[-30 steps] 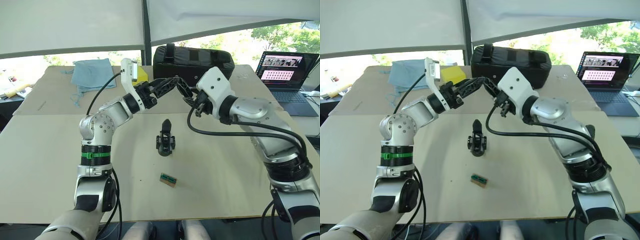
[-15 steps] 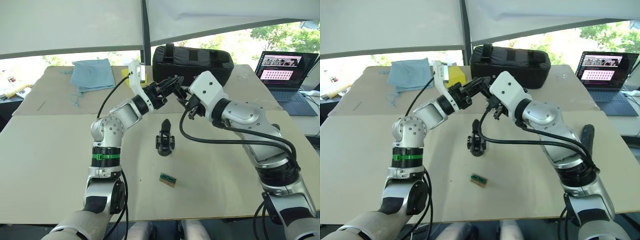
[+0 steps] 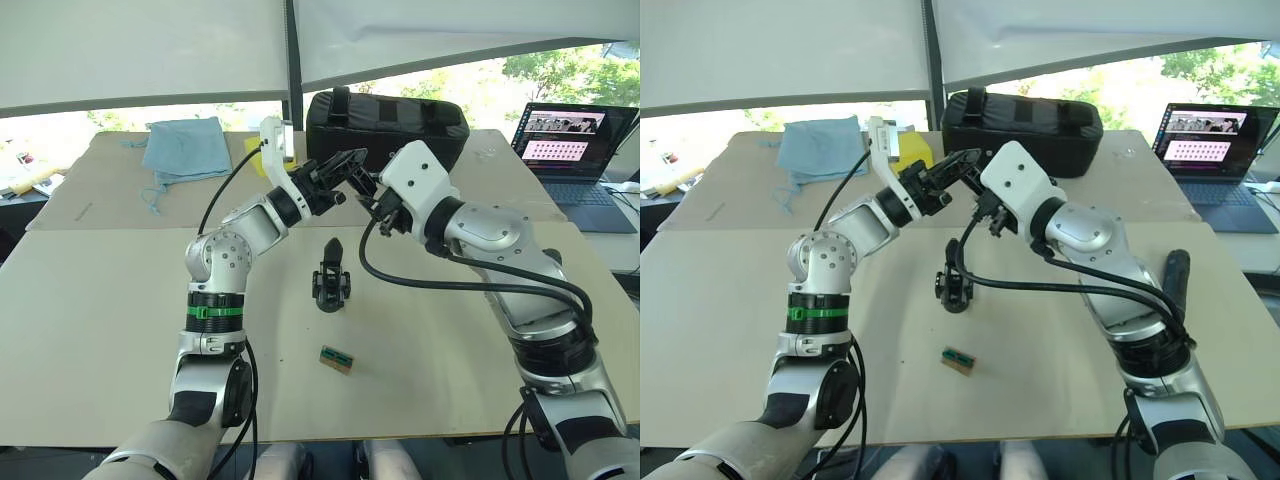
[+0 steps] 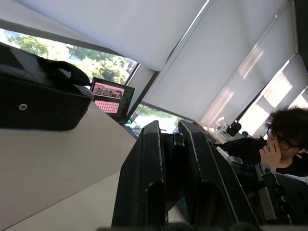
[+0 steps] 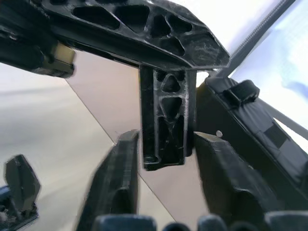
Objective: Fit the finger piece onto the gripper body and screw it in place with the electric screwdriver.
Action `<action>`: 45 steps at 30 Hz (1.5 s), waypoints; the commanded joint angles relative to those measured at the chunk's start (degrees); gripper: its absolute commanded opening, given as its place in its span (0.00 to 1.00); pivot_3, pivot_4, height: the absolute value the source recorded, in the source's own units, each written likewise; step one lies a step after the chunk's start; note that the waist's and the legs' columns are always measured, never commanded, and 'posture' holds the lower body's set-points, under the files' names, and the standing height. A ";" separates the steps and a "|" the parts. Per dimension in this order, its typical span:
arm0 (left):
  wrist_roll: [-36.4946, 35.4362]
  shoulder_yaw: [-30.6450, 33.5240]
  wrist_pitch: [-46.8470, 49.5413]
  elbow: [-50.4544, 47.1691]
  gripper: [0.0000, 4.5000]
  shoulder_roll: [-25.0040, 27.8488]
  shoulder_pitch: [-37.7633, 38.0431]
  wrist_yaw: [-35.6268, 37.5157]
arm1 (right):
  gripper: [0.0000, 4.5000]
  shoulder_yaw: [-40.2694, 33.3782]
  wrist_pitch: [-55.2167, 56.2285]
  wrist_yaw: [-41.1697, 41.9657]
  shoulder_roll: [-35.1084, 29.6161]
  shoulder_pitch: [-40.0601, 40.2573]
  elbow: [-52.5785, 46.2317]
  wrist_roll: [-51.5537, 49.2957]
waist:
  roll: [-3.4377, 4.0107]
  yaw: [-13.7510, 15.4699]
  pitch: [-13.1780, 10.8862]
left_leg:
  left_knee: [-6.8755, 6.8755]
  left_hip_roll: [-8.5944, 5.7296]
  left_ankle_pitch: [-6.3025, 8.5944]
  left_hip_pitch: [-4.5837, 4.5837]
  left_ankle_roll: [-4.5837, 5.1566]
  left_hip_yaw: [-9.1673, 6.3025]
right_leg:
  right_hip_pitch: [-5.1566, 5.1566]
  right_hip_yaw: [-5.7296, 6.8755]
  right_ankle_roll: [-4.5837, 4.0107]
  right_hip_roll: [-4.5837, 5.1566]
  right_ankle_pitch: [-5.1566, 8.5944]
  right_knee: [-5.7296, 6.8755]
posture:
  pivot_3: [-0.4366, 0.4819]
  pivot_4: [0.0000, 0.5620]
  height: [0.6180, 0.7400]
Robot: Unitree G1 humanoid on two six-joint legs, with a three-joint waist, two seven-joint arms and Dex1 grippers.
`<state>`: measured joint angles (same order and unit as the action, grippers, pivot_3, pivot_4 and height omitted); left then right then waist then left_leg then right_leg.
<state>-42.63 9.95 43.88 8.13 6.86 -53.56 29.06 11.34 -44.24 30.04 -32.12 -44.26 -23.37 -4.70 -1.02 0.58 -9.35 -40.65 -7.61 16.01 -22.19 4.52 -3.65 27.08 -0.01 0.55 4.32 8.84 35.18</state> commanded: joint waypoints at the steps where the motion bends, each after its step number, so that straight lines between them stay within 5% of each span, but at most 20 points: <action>1: 1.73 -4.81 -1.33 -0.48 0.01 4.77 -2.62 10.94 | 0.78 -7.07 -3.98 5.07 -0.41 -0.88 -4.67 -8.01 | 0.00 -0.08 0.00 | 0.00 0.00 0.00 0.02 0.00 0.00 | 0.00 0.00 0.00 0.00 0.00 0.02 | 0.48 0.27 1.00; 2: 2.66 -7.45 -1.91 -0.38 0.01 7.94 -3.05 17.52 | 0.86 -10.18 -6.05 8.70 -1.54 -1.69 -4.57 -12.70 | 0.01 -0.15 0.00 | 0.01 0.01 0.00 0.01 0.00 0.00 | 0.00 0.01 0.00 -0.02 0.00 -0.01 | 0.48 0.27 1.00; 7: 6.65 -15.73 -7.73 6.03 0.01 17.81 -8.27 42.82 | 0.87 -17.65 -16.40 23.72 -9.15 -7.27 1.56 -30.25 | 0.02 -0.43 -0.01 | 0.04 0.01 0.00 -0.01 0.03 0.00 | -0.02 0.05 -0.04 -0.02 -0.02 -0.08 | 0.48 0.27 1.00; 12: 8.24 -17.61 -9.30 13.34 0.01 18.29 -15.62 53.56 | 0.87 -15.17 -20.35 29.44 -12.37 -11.94 7.99 -35.76 | 0.02 -0.39 -0.01 | 0.06 0.08 0.09 0.00 0.15 -0.02 | -0.09 0.09 -0.05 0.01 -0.03 -0.18 | 0.48 0.27 1.00; 19: 12.10 -19.13 -13.43 16.09 0.01 16.09 -16.80 58.55 | 0.87 -8.15 -17.69 30.39 -10.94 -13.73 10.82 -34.02 | 0.02 -0.63 -0.01 | 0.03 0.07 0.11 -0.11 0.19 0.00 | 0.04 0.04 -0.04 0.04 -0.03 -0.11 | 0.48 0.27 1.00; 28: 13.70 -18.39 -13.92 17.47 0.01 15.35 -16.95 59.35 | 0.25 -8.14 -17.62 30.27 -10.37 -16.05 12.56 -33.95 | 0.02 -0.56 -0.01 | -0.03 0.07 0.11 -0.16 0.19 0.00 | 0.08 0.05 -0.04 0.04 -0.03 -0.10 | 0.48 0.27 1.00; 35: 13.77 -17.66 -12.30 18.76 0.01 15.02 -17.68 58.62 | 0.25 -8.32 -16.61 28.99 -9.95 -14.82 11.63 -32.98 | 0.02 -0.45 -0.01 | -0.06 0.06 0.11 -0.16 0.20 0.00 | 0.08 0.05 -0.03 0.04 -0.04 -0.09 | 0.48 0.27 1.00; 38: 13.00 -16.63 -10.61 19.97 0.28 14.74 -18.60 58.08 | 0.25 -8.18 -16.10 28.73 -10.16 -14.17 11.29 -32.77 | 0.02 -0.46 -0.01 | -0.06 0.06 0.11 -0.16 0.20 -0.01 | 0.08 0.05 -0.03 0.04 -0.04 -0.08 | 0.48 0.27 1.00; 40: 13.48 -16.41 -11.20 20.35 0.29 14.61 -18.73 58.03 | 0.23 -8.02 -15.90 28.89 -10.41 -13.93 11.08 -32.81 | 0.02 -0.45 -0.01 | -0.07 0.06 0.11 -0.16 0.20 -0.01 | 0.08 0.06 -0.03 0.04 -0.04 -0.06 | 0.48 0.27 1.00; 43: 13.21 -15.89 -10.64 20.53 0.29 14.48 -18.83 57.97 | 0.07 -7.88 -15.52 28.86 -10.42 -13.67 10.65 -32.66 | 0.02 -0.43 -0.01 | -0.07 0.06 0.11 -0.16 0.20 -0.01 | 0.08 0.06 -0.03 0.04 -0.04 -0.06 | 0.48 0.27 1.00; 45: 13.09 -15.86 -10.58 19.97 0.16 14.62 -18.48 58.32 | 0.07 -7.86 -15.22 28.70 -10.20 -13.55 10.44 -32.68 | 0.02 -0.43 -0.01 | -0.07 0.05 0.11 -0.16 0.20 0.00 | 0.08 0.05 -0.03 0.04 -0.04 -0.07 | 0.48 0.27 1.00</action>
<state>-29.21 -6.88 33.04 29.52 21.36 -70.21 86.88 4.53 -61.51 58.88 -42.09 -57.47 -11.09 -37.23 -0.99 0.15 -9.36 -40.72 -7.55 16.13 -22.35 4.71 -3.66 27.17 0.04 0.52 4.36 8.80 35.11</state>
